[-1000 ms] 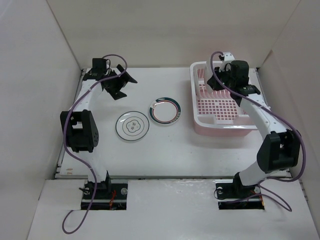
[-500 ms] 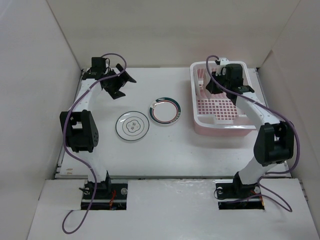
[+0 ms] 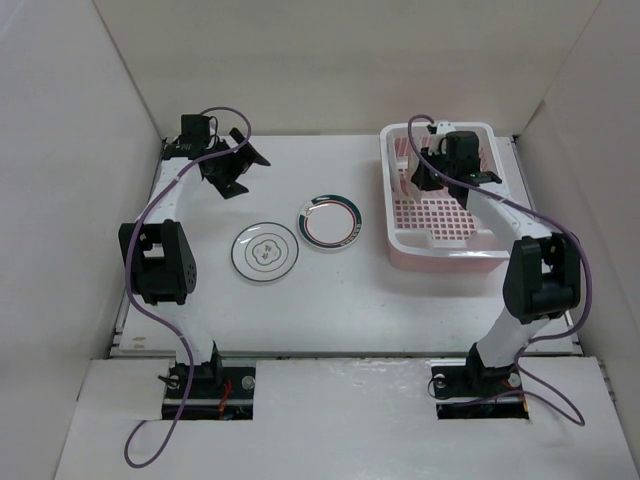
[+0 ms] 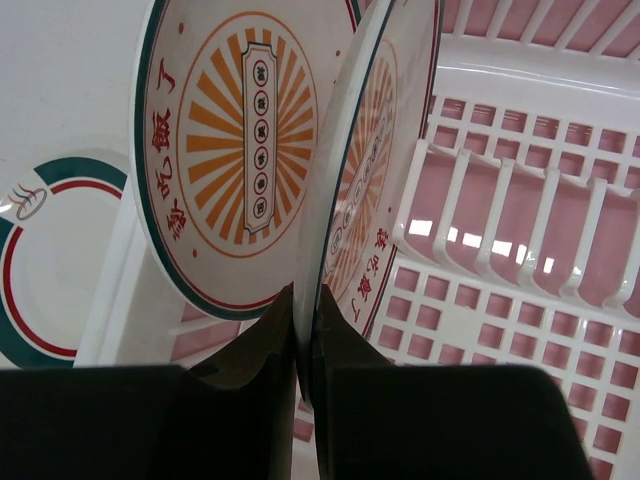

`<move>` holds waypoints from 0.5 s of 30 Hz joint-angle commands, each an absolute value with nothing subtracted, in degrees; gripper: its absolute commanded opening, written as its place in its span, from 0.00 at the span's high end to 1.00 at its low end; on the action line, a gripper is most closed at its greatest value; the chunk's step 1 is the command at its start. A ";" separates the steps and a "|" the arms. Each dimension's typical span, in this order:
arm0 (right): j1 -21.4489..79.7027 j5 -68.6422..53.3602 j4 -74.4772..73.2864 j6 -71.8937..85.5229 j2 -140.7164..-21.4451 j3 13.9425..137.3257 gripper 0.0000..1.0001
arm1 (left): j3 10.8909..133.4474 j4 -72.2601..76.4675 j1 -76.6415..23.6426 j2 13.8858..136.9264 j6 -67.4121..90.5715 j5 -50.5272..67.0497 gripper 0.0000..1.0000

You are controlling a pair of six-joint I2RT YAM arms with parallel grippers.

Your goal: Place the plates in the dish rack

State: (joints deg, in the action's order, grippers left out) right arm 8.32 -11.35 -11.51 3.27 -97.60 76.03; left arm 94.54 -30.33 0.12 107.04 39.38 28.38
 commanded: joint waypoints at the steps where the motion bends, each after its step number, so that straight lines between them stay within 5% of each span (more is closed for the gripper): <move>1: 8.17 -9.06 -7.82 3.52 -97.12 78.84 1.00 | 96.77 -30.67 0.44 106.35 38.14 28.30 0.00; 8: 8.17 -8.44 -8.96 3.52 -98.17 79.37 0.87 | 96.77 -30.67 0.44 106.35 38.14 28.30 0.00; 15: 8.70 -8.44 -9.49 3.52 -98.70 80.42 0.63 | 96.77 -30.67 0.44 106.35 38.14 28.30 0.00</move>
State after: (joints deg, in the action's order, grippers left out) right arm 8.32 -9.13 -11.51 3.33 -98.43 77.36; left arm 94.54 -30.46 0.12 107.04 39.22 28.36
